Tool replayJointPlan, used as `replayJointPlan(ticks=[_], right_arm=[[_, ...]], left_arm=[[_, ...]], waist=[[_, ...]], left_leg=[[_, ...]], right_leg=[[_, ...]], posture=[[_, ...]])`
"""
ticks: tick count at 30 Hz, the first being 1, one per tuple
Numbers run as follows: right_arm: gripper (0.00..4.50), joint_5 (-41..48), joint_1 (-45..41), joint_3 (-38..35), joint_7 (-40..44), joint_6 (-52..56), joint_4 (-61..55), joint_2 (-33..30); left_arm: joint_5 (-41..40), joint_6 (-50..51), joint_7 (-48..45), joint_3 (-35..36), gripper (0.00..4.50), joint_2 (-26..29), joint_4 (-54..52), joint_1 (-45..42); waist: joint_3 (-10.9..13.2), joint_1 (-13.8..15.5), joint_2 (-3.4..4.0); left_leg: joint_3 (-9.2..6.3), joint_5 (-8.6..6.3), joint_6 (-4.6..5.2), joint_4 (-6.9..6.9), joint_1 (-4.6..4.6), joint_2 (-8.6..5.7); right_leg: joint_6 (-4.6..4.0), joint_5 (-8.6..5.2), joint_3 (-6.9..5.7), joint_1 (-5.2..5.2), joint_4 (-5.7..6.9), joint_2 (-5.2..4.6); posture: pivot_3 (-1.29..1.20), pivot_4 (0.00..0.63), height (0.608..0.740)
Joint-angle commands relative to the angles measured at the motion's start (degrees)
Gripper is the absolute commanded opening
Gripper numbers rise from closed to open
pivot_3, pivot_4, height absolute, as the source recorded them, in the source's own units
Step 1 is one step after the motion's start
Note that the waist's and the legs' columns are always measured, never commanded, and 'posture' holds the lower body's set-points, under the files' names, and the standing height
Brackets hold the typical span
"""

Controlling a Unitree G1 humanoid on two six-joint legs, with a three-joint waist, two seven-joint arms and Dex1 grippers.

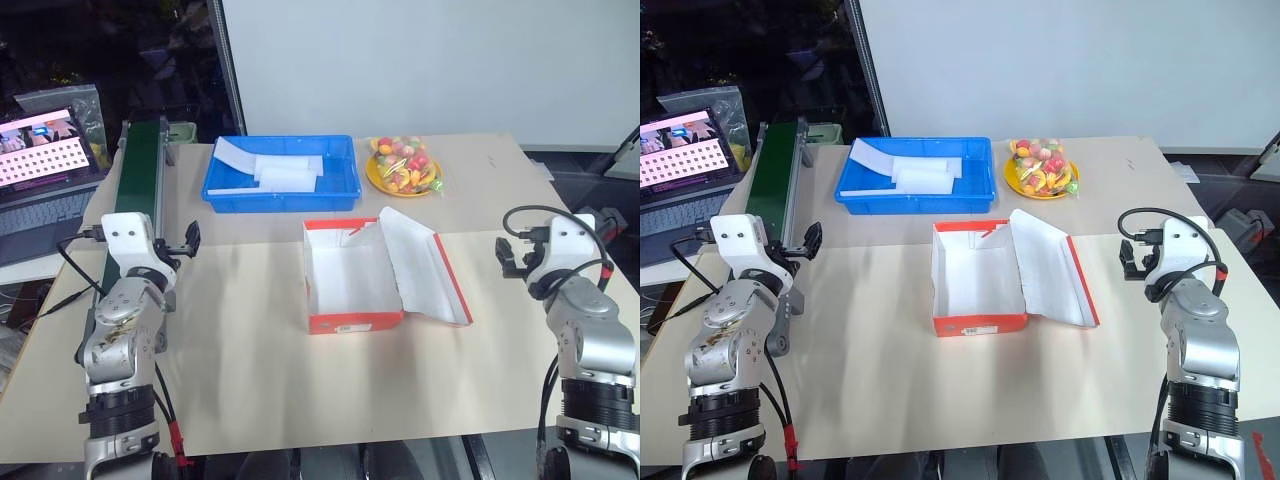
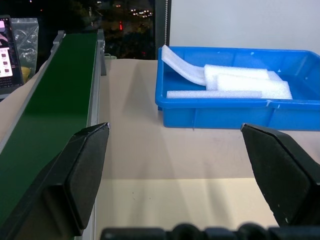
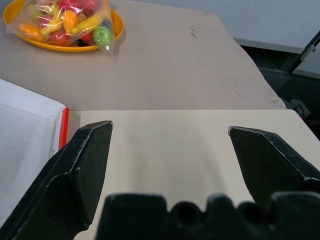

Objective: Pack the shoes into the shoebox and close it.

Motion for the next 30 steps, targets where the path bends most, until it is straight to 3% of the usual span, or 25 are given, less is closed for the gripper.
replayJointPlan(ticks=[1, 4, 9, 12, 18, 22, 26, 30], right_arm=[[4.39, 0.11, -1.28, -0.49, 0.12, -0.99, -2.49, -0.37], [4.39, 1.75, -5.48, 3.54, 5.99, -0.55, -4.42, -2.29], [4.39, 23.94, -9.73, 9.46, 24.58, 13.48, -21.45, -2.26], [4.39, 32.46, -9.78, 14.18, 31.16, 17.74, -28.64, -2.54], [4.39, 26.10, -15.89, 24.47, 26.34, 17.21, -25.03, 2.16], [4.39, 23.50, -17.10, 26.58, 24.91, 16.30, -23.12, 3.83], [4.39, 15.83, -17.94, 31.62, 18.56, 13.77, -19.03, 8.95], [4.39, 15.20, -16.12, 30.69, 16.09, 14.70, -20.77, 11.58]], left_arm=[[0.60, -1.28, -0.25, -0.60, 4.50, 0.53, -1.69, -0.68], [0.89, -0.78, -0.24, -1.41, 4.50, 0.23, -1.82, -0.39], [0.84, -0.98, 0.12, -1.71, 4.50, 0.07, -2.23, -0.10], [0.70, -0.89, 0.32, -2.13, 4.50, -0.37, -2.57, 0.00], [0.52, -0.67, 0.18, -2.17, 4.50, -0.42, -3.14, 0.36], [0.56, -0.48, 0.37, -1.76, 4.50, -0.27, -3.47, 0.73], [2.53, -1.47, 2.63, 3.61, 4.50, 1.94, -1.47, 6.18], [1.51, -0.21, 4.38, 5.34, 4.50, 0.77, -4.77, 9.05]], waist=[[0.00, -0.01, 0.00], [0.00, -0.37, 0.00], [0.00, -0.56, 0.01], [-0.01, -0.09, -0.03], [0.00, 0.12, -0.04], [0.00, 0.14, -0.04], [-0.01, -1.06, -0.05], [-0.03, -1.41, -0.09]], left_leg=[[0.00, 0.00, 0.00, 0.00, 0.00, 0.00], [0.02, 0.00, 0.00, 0.00, 0.00, -0.01], [0.03, 0.00, -0.01, -0.01, 0.05, 0.12], [-0.18, -0.01, 0.00, -0.04, -0.06, 0.18], [-0.26, -0.07, 0.10, 0.16, -0.18, -0.09], [-0.29, -0.07, 0.10, 0.18, -0.18, -0.10], [-0.26, -0.06, 0.09, 0.12, -0.17, -0.13], [-0.28, -0.04, 0.05, 0.02, -0.25, -0.20]], right_leg=[[0.00, 0.00, 0.00, 0.00, 0.00, 0.00], [0.00, 0.00, 0.02, -0.01, 0.00, 0.00], [-0.01, 0.00, 0.05, -0.03, -0.03, 0.12], [-0.02, 0.01, -0.21, 0.02, -0.03, 0.12], [0.00, 0.02, -0.26, -0.01, -0.07, -0.11], [0.00, 0.02, -0.30, -0.02, -0.06, -0.10], [0.00, 0.02, -0.24, -0.15, -0.02, -0.10], [0.00, 0.02, -0.23, -0.58, 0.34, -0.15]], posture=[[0.00, 0.150, 0.724], [0.00, 0.150, 0.724], [0.00, 0.150, 0.724], [0.00, 0.150, 0.724], [0.00, 0.150, 0.724], [0.00, 0.150, 0.724], [0.00, 0.150, 0.724], [0.00, 0.150, 0.724]])
